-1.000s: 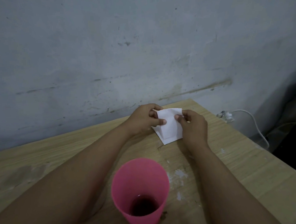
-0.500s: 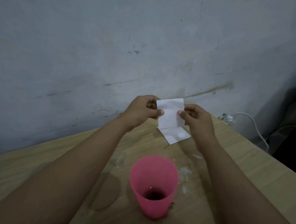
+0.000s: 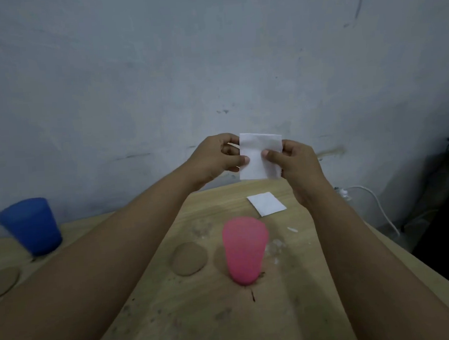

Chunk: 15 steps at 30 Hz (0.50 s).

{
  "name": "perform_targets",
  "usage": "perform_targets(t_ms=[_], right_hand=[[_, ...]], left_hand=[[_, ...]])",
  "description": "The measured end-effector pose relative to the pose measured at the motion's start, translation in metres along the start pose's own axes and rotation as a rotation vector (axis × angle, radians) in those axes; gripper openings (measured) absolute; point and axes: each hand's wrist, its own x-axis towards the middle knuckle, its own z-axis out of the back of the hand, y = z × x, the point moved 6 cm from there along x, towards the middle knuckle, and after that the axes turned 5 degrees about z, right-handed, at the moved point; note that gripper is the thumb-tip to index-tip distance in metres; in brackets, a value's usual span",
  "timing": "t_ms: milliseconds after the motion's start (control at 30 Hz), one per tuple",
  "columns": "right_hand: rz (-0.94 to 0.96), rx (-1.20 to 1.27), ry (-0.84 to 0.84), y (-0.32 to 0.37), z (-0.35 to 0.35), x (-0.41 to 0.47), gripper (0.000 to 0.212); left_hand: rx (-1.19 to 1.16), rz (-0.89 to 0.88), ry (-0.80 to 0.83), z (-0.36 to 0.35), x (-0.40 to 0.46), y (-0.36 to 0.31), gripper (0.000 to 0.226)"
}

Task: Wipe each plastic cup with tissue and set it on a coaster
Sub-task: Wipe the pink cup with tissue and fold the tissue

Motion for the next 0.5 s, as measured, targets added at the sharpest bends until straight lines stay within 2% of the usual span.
perform_targets(t_ms=[300,400,500], right_hand=[[0.079,0.045,0.038,0.049,0.001,-0.078,0.019],[0.057,0.05,-0.078,0.037,0.01,-0.106,0.019],[0.005,0.05,-0.253,0.015,0.024,-0.126,0.009]], left_hand=[[-0.006,-0.057,-0.078,-0.005,-0.089,-0.031,0.031],[0.05,-0.067,-0.092,-0.008,-0.118,-0.027,0.032],[0.081,-0.08,-0.14,-0.006,-0.142,-0.018,0.03]])
